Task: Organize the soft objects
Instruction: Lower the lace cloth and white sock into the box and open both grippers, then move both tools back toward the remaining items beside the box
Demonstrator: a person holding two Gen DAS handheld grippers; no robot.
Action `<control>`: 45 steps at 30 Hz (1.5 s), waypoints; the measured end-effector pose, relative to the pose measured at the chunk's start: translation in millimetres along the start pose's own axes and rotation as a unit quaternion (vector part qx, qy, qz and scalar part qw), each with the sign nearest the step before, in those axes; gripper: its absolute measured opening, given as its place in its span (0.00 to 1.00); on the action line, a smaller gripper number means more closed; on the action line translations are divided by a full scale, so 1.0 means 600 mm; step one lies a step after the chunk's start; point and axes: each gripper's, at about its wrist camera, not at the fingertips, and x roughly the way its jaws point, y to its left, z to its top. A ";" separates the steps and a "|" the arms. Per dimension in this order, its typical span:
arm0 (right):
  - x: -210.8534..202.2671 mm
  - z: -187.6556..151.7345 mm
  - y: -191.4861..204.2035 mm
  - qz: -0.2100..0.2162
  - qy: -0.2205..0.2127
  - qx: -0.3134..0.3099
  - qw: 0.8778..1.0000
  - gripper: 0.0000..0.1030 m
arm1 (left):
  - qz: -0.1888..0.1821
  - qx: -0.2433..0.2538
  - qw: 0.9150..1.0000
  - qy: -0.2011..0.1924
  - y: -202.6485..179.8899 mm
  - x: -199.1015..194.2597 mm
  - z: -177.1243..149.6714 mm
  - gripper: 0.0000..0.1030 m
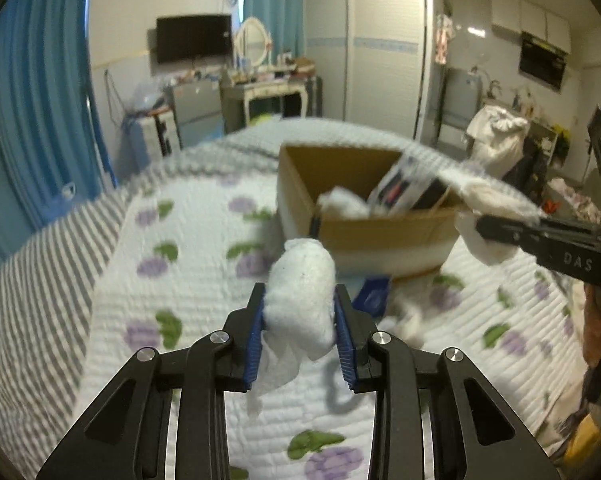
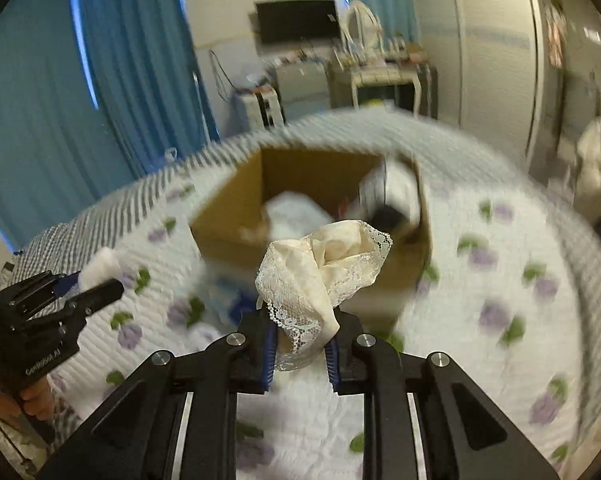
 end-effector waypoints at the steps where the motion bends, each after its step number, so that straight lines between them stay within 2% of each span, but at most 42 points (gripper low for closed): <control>1: -0.011 0.020 0.003 0.004 -0.012 -0.006 1.000 0.19 | 0.004 0.005 1.000 -0.009 -0.006 -0.007 0.016 0.30; 4: -0.033 0.074 -0.005 0.037 -0.039 0.013 0.998 0.19 | 0.006 0.014 0.999 -0.028 -0.019 -0.018 0.060 0.30; 7: -0.038 0.118 -0.002 0.034 -0.052 -0.002 0.998 0.19 | 0.001 0.016 0.999 -0.046 -0.031 -0.017 0.106 0.30; 11: -0.024 0.162 -0.013 0.040 -0.055 -0.012 0.998 0.19 | -0.007 0.007 0.998 -0.054 -0.039 0.013 0.160 0.30; 15: 0.014 0.197 -0.037 0.040 -0.045 -0.008 0.998 0.19 | -0.009 -0.001 0.999 -0.046 -0.045 0.062 0.190 0.30; 23: 0.130 0.204 -0.066 0.018 -0.006 -0.018 1.000 0.19 | 0.010 0.020 1.000 -0.005 -0.049 0.184 0.194 0.30; 27: 0.185 0.192 -0.088 0.031 0.013 0.005 0.999 0.19 | 0.011 0.023 1.000 0.014 -0.046 0.229 0.184 0.30; 31: 0.209 0.192 -0.093 0.039 0.017 0.017 0.999 0.20 | 0.003 0.018 1.000 0.023 -0.041 0.252 0.177 0.30; 33: 0.211 0.194 -0.092 0.037 0.020 0.019 0.999 0.26 | 0.002 0.020 1.000 0.020 -0.044 0.250 0.180 0.32; 35: 0.205 0.197 -0.093 0.030 0.013 0.021 0.999 0.39 | 0.008 0.022 1.000 0.013 -0.046 0.241 0.181 0.33; 37: 0.191 0.199 -0.095 0.023 0.003 0.025 0.999 0.49 | 0.024 0.018 0.999 0.016 -0.043 0.236 0.186 0.38; 39: 0.173 0.204 -0.098 0.020 -0.005 0.030 0.999 0.54 | 0.040 0.013 0.999 0.005 -0.040 0.221 0.191 0.73; 40: 0.160 0.208 -0.100 0.018 -0.011 0.034 0.999 0.59 | 0.048 0.008 0.999 -0.009 -0.038 0.207 0.194 0.79; 42: 0.133 0.216 -0.101 0.014 -0.019 0.036 0.999 0.60 | 0.055 0.002 0.998 -0.029 -0.035 0.175 0.204 0.80; 45: 0.081 0.228 -0.097 0.005 -0.033 0.033 0.999 0.62 | 0.057 -0.006 0.998 -0.036 -0.032 0.132 0.220 0.80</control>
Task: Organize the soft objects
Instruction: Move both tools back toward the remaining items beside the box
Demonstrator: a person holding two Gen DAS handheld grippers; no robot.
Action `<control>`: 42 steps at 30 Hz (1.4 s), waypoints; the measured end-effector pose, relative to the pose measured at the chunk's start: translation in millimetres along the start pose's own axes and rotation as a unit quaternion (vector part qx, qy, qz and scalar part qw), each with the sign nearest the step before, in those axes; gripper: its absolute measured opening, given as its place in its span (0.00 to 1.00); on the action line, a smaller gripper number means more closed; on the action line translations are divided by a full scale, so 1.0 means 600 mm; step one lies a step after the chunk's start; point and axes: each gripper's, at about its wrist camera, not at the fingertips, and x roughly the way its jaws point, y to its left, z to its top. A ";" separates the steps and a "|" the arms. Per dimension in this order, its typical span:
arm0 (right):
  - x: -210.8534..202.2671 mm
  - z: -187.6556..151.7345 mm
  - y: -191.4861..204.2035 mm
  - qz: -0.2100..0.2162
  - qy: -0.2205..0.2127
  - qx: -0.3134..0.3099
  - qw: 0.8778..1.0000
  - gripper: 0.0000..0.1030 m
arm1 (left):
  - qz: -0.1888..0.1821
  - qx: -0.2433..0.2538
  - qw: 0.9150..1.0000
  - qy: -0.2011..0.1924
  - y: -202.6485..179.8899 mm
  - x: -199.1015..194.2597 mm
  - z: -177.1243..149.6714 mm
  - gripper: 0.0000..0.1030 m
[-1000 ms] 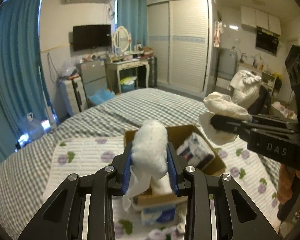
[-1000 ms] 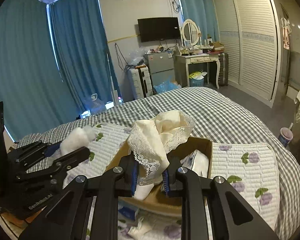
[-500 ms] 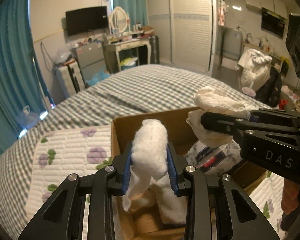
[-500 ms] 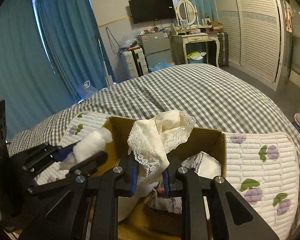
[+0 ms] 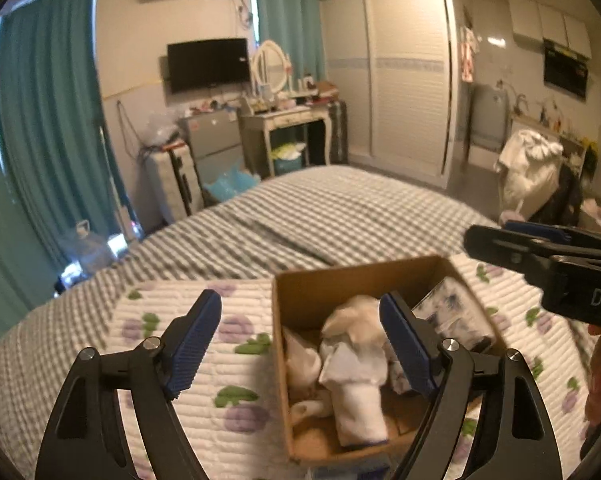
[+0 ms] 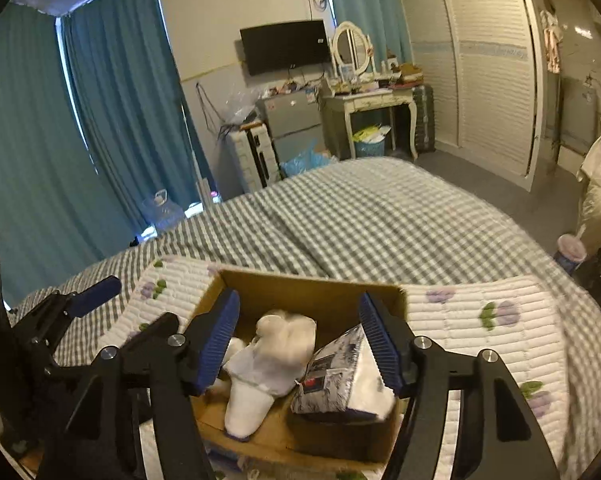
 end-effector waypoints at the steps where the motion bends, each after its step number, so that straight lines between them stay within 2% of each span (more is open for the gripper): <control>1: -0.023 0.006 0.003 -0.001 -0.005 -0.001 1.000 0.66 | 0.003 0.001 1.000 -0.006 0.002 -0.022 0.007 0.80; 3: -0.073 0.016 0.012 -0.006 -0.019 -0.004 1.000 0.71 | 0.026 0.008 0.999 -0.030 0.004 -0.070 0.019 0.80; 5: -0.126 0.025 0.023 -0.012 -0.035 -0.008 0.999 0.74 | 0.033 0.007 0.998 -0.050 0.011 -0.114 0.030 0.81; 7: -0.179 0.030 0.036 -0.015 -0.048 -0.015 0.999 0.78 | 0.029 -0.006 0.998 -0.061 0.020 -0.162 0.042 0.87; 9: -0.227 0.031 0.050 -0.020 -0.056 -0.025 0.998 0.84 | 0.022 -0.022 0.997 -0.075 0.033 -0.209 0.048 0.99; 12: -0.296 0.023 0.069 -0.027 -0.073 -0.039 0.996 0.92 | 0.017 -0.043 0.995 -0.087 0.046 -0.273 0.052 1.00; 14: -0.324 0.015 0.080 -0.027 -0.080 -0.045 0.995 0.98 | 0.014 -0.051 0.995 -0.088 0.053 -0.297 0.051 1.00; 19: -0.357 -0.033 0.101 -0.012 -0.072 -0.053 0.996 1.00 | 0.027 -0.037 0.995 -0.084 0.054 -0.319 0.019 1.00; 22: -0.334 -0.077 0.102 -0.016 -0.062 -0.046 0.997 1.00 | 0.039 -0.023 0.996 -0.074 0.047 -0.304 -0.023 1.00; 25: -0.288 -0.128 0.097 -0.018 -0.043 -0.038 0.998 1.00 | 0.058 -0.012 0.997 -0.047 0.044 -0.263 -0.077 1.00; 30: -0.166 -0.214 0.096 -0.042 0.016 -0.035 0.998 1.00 | 0.057 -0.065 0.996 -0.002 0.061 -0.185 -0.180 1.00; 33: -0.099 -0.264 0.088 -0.023 0.047 -0.018 0.998 1.00 | 0.055 -0.096 0.994 0.014 0.078 -0.147 -0.235 1.00; 36: -0.040 -0.302 0.086 -0.033 0.079 -0.026 0.996 0.99 | 0.062 -0.086 0.994 0.021 0.081 -0.128 -0.270 1.00; 39: 0.013 -0.331 0.091 -0.042 0.109 -0.037 0.992 0.92 | 0.066 -0.075 0.994 0.046 0.082 -0.099 -0.294 1.00; 42: 0.050 -0.350 0.078 -0.047 0.126 -0.002 0.991 0.84 | 0.059 -0.068 0.994 0.064 0.076 -0.081 -0.314 1.00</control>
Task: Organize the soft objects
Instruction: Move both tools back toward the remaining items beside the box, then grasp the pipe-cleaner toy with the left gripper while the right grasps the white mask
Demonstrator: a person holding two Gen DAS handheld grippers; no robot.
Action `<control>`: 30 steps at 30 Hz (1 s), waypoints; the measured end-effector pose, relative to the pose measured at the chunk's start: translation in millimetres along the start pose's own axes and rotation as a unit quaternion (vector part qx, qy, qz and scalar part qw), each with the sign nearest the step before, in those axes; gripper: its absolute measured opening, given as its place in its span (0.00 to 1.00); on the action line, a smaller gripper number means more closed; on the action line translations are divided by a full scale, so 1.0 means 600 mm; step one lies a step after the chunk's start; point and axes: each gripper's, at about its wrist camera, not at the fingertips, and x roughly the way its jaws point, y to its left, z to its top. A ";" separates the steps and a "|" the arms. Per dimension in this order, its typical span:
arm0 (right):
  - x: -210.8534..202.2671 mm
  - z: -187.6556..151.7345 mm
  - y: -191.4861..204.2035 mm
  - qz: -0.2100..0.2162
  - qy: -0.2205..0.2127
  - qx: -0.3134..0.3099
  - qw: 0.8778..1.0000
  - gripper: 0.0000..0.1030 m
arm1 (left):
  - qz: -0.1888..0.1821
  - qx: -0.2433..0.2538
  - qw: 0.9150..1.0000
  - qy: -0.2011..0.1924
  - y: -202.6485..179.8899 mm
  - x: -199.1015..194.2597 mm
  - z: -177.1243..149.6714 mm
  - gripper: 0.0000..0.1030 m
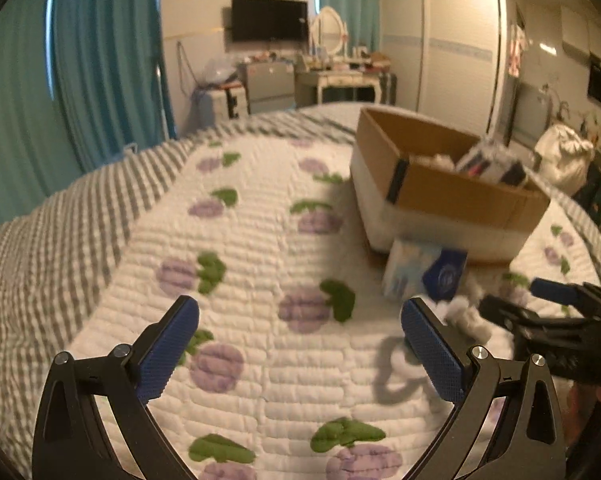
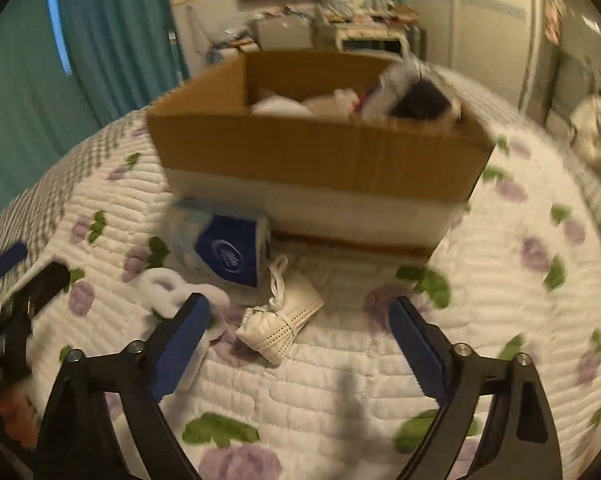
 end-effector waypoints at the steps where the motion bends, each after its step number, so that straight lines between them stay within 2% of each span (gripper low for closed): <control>1: 0.015 -0.004 0.000 0.000 0.006 0.007 1.000 0.79 | -0.001 0.003 1.000 0.003 -0.003 0.003 -0.004 1.00; 4: 0.038 -0.010 0.003 0.003 0.020 0.002 1.000 0.68 | -0.016 0.009 1.000 0.009 -0.012 0.010 -0.013 1.00; 6: 0.048 -0.011 0.005 0.017 0.028 0.000 0.999 0.52 | -0.019 0.014 1.000 0.011 -0.018 0.013 -0.015 1.00; 7: 0.051 -0.012 0.007 0.027 0.032 -0.002 0.999 0.38 | -0.018 0.018 1.000 0.015 -0.022 0.014 -0.018 1.00; 10: 0.046 -0.016 0.008 0.033 0.026 -0.004 0.999 0.33 | -0.019 0.029 0.999 0.018 -0.031 0.012 -0.021 0.99; 13: 0.018 -0.010 0.000 0.038 0.003 0.002 0.999 0.33 | -0.033 0.025 0.999 0.032 -0.038 0.007 -0.019 0.99; 16: -0.017 0.005 -0.013 0.026 -0.022 0.004 0.999 0.33 | -0.067 -0.010 0.996 0.049 -0.046 0.004 -0.013 0.99; 20: -0.059 0.023 -0.032 0.000 -0.050 0.000 0.999 0.33 | -0.047 0.009 0.997 0.058 -0.078 0.017 -0.005 0.98; 22: -0.070 0.029 -0.041 -0.008 -0.059 0.004 0.998 0.33 | -0.049 0.012 0.997 0.065 -0.094 0.029 0.001 0.98; 25: -0.071 0.031 -0.053 -0.003 -0.059 0.016 0.998 0.33 | -0.045 0.024 0.996 0.070 -0.115 0.049 0.004 0.91; 27: -0.064 0.029 -0.057 -0.008 -0.053 0.017 0.998 0.33 | -0.039 0.036 0.995 0.083 -0.127 0.067 0.001 0.80; 30: -0.053 0.023 -0.061 -0.014 -0.049 0.020 0.999 0.33 | -0.044 0.016 0.993 0.110 -0.128 0.091 -0.003 0.75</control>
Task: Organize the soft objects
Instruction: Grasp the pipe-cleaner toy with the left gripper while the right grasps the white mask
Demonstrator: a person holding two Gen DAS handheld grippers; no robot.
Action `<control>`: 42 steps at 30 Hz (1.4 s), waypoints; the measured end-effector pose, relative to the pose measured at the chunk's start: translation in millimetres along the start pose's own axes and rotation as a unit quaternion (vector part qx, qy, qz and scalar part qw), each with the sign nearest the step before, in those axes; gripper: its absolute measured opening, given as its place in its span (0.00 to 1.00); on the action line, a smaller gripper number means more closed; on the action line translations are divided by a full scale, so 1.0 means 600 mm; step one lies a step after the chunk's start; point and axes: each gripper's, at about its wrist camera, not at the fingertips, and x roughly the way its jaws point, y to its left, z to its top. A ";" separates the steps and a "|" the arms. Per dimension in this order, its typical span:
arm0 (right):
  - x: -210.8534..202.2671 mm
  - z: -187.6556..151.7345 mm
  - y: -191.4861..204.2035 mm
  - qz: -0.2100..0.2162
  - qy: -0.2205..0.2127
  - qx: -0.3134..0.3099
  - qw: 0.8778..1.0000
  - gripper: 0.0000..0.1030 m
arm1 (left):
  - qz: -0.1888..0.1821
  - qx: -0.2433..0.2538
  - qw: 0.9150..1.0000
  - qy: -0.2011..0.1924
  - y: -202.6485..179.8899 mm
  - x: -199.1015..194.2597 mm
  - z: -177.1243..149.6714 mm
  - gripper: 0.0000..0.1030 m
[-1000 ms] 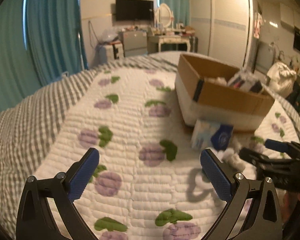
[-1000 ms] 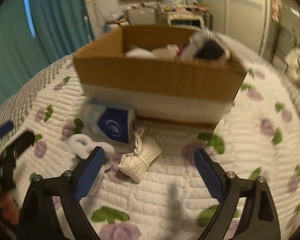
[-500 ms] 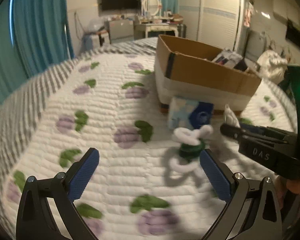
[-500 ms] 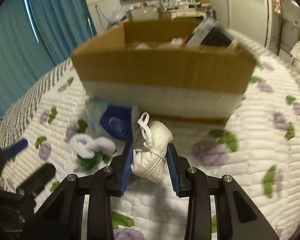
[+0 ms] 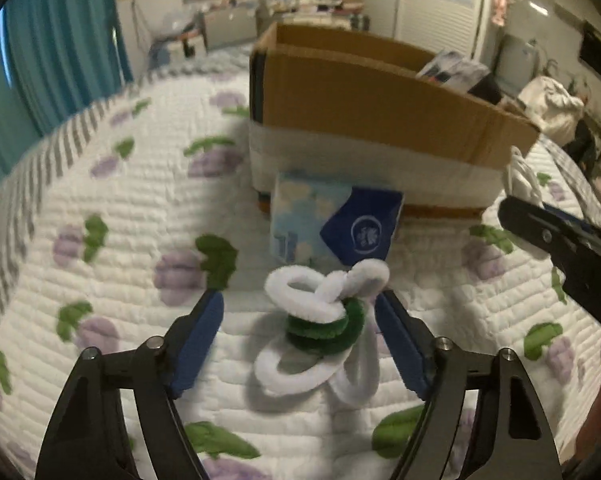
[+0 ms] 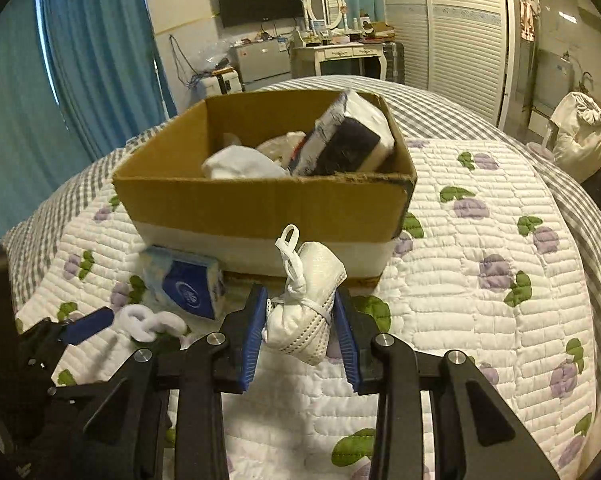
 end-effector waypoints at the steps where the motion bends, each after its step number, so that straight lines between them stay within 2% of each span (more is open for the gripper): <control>1: 0.005 -0.003 -0.003 0.005 0.004 0.004 1.000 0.33 | -0.002 -0.001 1.000 0.002 0.001 0.005 -0.001 0.75; 3: 0.014 -0.009 -0.007 0.008 0.010 0.009 1.000 0.33 | -0.004 0.002 1.000 0.008 -0.001 0.012 -0.005 0.73; 4: 0.018 -0.012 -0.010 0.007 0.014 0.010 1.000 0.33 | -0.008 0.007 1.000 0.010 -0.004 0.015 -0.006 0.69; 5: 0.022 -0.014 -0.012 0.007 0.017 0.011 1.000 0.33 | -0.013 0.014 1.000 0.011 -0.009 0.017 -0.008 0.59; 6: 0.025 -0.016 -0.016 0.007 0.019 0.015 1.000 0.33 | -0.018 0.021 1.000 0.014 -0.013 0.019 -0.008 0.54; 8: 0.026 -0.018 -0.021 0.011 0.020 0.021 1.000 0.33 | -0.013 0.033 0.999 0.018 -0.022 0.022 -0.010 0.53; 12: 0.020 -0.017 -0.024 0.011 0.014 0.024 1.000 0.33 | -0.017 0.030 0.999 0.017 -0.023 0.020 -0.008 0.41; 23: -0.034 -0.012 -0.019 0.026 -0.009 0.016 0.999 0.33 | -0.020 0.027 0.999 -0.022 -0.032 -0.044 0.003 0.38; 33: -0.140 0.011 -0.022 0.033 -0.055 0.011 0.998 0.33 | -0.017 0.034 0.995 -0.089 -0.034 -0.150 0.046 0.38; 39: -0.203 0.064 -0.016 0.034 -0.098 -0.009 0.995 0.33 | -0.017 0.047 0.989 -0.137 -0.038 -0.208 0.091 0.38; 42: -0.225 0.097 -0.019 0.048 -0.119 -0.012 0.992 0.33 | -0.018 0.049 0.986 -0.157 -0.037 -0.225 0.122 0.39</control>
